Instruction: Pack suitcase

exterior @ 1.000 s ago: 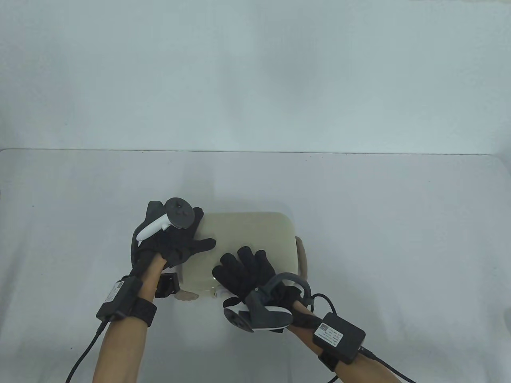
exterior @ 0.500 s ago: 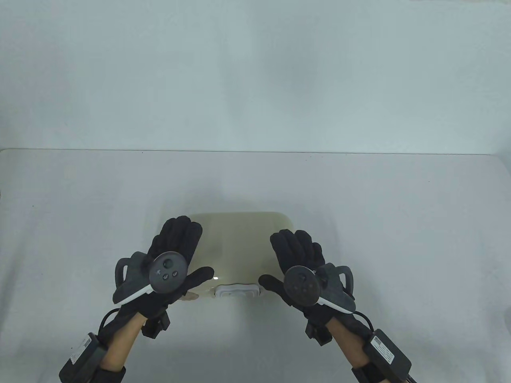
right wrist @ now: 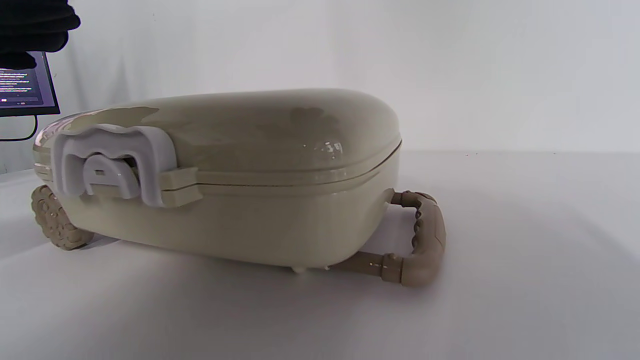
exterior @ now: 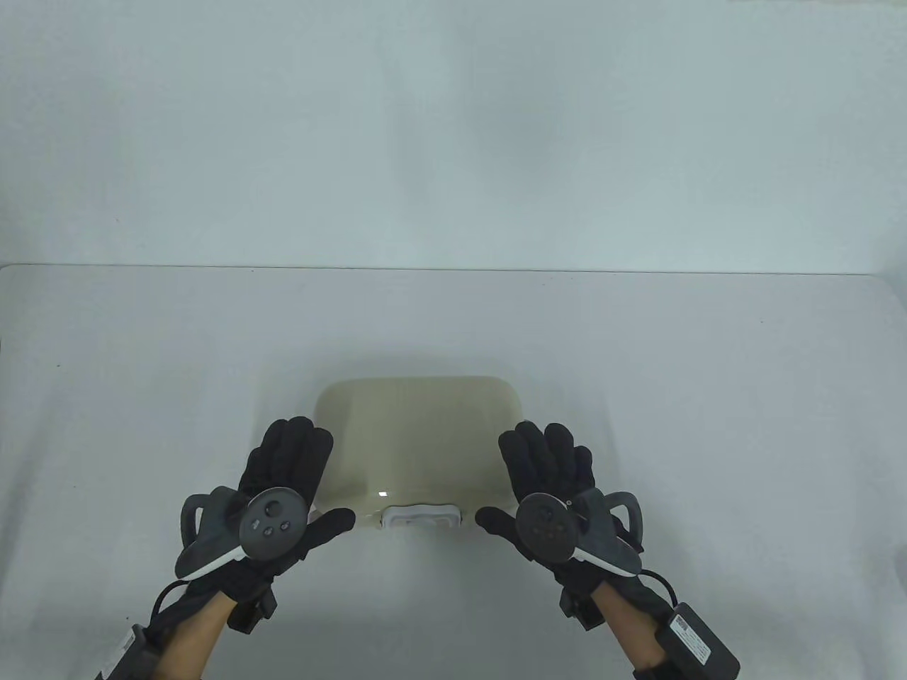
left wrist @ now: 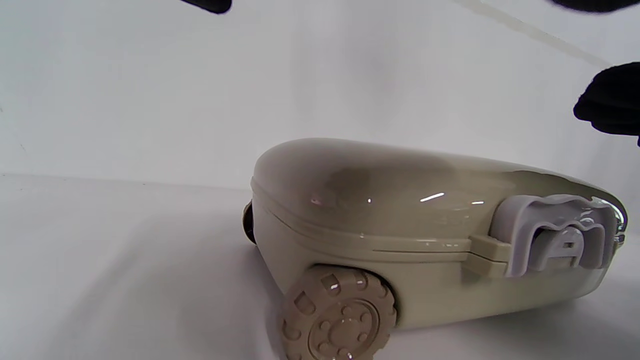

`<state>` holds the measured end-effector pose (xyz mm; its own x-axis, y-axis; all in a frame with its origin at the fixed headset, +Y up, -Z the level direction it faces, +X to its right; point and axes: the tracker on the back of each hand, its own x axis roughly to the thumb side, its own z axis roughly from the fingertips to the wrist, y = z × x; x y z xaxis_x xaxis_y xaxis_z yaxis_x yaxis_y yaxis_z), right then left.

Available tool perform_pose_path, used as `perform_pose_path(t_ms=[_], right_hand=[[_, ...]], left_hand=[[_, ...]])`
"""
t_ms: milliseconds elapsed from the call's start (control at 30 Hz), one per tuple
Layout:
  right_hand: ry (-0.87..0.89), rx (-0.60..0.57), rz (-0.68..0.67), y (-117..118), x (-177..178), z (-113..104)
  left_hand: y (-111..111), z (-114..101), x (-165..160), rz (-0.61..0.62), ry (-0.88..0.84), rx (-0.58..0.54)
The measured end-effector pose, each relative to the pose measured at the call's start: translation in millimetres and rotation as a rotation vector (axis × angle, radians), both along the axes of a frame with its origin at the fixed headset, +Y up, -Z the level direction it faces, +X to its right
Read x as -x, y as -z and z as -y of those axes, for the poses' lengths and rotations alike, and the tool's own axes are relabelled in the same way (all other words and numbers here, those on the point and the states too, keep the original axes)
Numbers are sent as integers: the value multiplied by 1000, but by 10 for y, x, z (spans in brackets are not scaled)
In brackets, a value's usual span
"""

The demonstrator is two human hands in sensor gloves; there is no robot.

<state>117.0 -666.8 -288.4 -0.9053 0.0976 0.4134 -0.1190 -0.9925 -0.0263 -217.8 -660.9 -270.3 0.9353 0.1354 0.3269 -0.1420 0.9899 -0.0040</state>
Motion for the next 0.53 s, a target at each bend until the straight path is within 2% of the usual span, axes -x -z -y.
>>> perform_pose_path(t_ms=[533], right_hand=[[-16,1,2,3,14,42]], left_hand=[[10,51,-22,5,18,20]])
